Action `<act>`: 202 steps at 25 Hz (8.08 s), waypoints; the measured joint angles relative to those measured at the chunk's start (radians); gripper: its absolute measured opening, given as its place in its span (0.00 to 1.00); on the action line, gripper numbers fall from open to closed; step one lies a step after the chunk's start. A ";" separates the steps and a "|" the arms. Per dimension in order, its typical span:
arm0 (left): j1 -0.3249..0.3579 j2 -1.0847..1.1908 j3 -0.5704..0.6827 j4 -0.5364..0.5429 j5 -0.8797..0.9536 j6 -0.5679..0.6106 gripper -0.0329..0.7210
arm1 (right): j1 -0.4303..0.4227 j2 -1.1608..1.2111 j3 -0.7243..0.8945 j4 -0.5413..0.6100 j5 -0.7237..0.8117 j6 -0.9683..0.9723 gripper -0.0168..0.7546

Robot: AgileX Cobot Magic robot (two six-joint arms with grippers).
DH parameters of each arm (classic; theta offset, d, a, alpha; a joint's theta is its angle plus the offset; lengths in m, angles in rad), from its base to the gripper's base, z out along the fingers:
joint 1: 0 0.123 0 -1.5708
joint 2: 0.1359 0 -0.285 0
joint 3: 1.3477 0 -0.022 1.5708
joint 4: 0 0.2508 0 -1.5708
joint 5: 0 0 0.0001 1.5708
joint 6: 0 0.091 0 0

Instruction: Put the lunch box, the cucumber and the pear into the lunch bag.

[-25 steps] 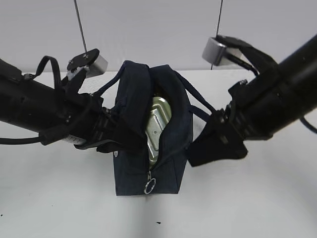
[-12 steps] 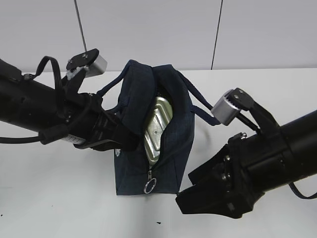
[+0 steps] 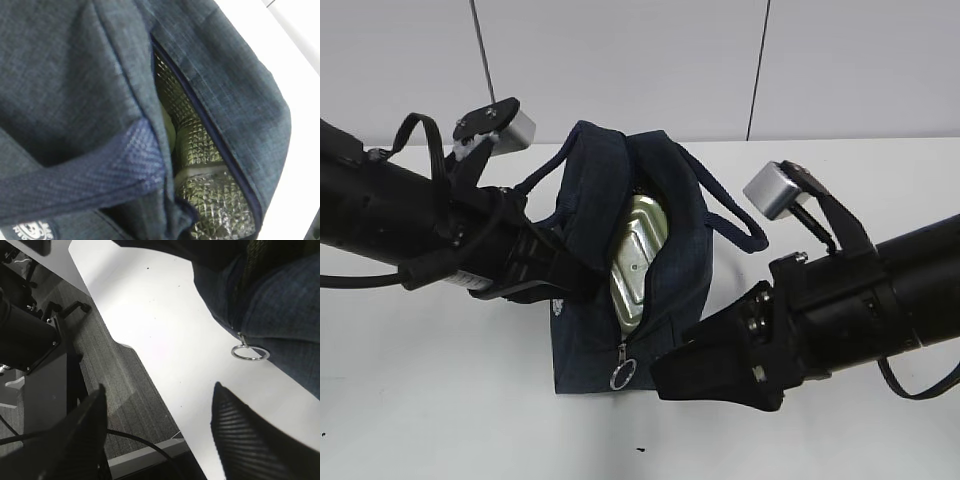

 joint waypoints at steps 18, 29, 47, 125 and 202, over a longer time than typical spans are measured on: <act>0.000 0.000 -0.001 0.056 0.051 0.002 0.42 | 0.000 0.000 0.064 0.027 0.000 -0.144 0.63; 0.000 -0.049 -0.001 0.146 0.043 0.002 0.46 | 0.000 0.000 0.154 0.222 -0.025 -0.457 0.63; -0.001 -0.048 -0.001 0.132 -0.006 0.002 0.04 | 0.000 0.091 0.155 0.284 -0.001 -0.594 0.63; -0.001 -0.048 -0.001 0.042 -0.005 0.002 0.03 | 0.000 0.517 -0.134 0.399 0.003 -0.808 0.55; -0.001 -0.018 -0.001 0.007 -0.016 0.002 0.03 | 0.041 0.514 -0.150 0.392 -0.032 -0.727 0.25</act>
